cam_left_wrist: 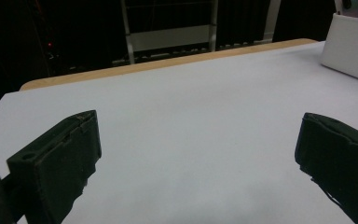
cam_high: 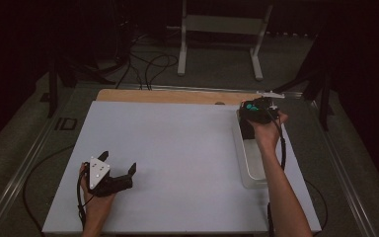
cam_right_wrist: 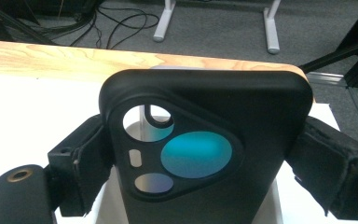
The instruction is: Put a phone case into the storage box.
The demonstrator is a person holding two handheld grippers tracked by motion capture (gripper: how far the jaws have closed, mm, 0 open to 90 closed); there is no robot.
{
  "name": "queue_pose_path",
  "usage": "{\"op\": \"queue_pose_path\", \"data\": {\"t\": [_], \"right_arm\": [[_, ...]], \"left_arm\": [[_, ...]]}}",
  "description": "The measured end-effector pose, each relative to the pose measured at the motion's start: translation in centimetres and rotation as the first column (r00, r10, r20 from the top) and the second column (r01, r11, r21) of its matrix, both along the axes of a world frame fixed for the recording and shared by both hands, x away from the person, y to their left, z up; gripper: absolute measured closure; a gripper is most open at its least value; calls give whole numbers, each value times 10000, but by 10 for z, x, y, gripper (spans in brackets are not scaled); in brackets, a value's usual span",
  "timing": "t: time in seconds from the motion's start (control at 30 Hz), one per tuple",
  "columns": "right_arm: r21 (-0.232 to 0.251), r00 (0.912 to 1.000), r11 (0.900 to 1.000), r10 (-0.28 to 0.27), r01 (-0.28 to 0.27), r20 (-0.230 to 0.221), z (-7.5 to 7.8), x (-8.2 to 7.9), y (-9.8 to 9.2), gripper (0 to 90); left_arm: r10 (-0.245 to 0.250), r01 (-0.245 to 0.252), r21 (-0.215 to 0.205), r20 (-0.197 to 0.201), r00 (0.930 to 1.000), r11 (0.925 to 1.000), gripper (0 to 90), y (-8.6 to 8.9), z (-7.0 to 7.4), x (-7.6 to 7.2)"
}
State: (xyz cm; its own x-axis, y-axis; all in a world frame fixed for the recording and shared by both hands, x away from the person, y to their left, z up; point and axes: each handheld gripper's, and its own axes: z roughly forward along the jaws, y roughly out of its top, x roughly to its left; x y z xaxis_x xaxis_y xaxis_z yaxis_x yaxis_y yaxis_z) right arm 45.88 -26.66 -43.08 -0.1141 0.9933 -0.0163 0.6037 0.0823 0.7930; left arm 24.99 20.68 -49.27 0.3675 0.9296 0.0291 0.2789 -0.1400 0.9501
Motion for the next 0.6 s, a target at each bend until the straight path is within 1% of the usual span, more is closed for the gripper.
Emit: {"op": "queue_pose_path", "data": {"t": [0.07,0.17,0.6], "right_arm": [[36,10000,10000,71,-71,-22,0,1,0,118],[61,10000,10000,39,-39,-37,0,1,0,117],[23,9999,9999,116,-115,-57,-2,3,1,114]], "left_arm": [[-3,3,1,4,10000,10000,7,0,0,0],[-8,8,9,2,10000,10000,7,0,0,0],[-25,26,33,-18,10000,10000,8,-1,0,0]]}}
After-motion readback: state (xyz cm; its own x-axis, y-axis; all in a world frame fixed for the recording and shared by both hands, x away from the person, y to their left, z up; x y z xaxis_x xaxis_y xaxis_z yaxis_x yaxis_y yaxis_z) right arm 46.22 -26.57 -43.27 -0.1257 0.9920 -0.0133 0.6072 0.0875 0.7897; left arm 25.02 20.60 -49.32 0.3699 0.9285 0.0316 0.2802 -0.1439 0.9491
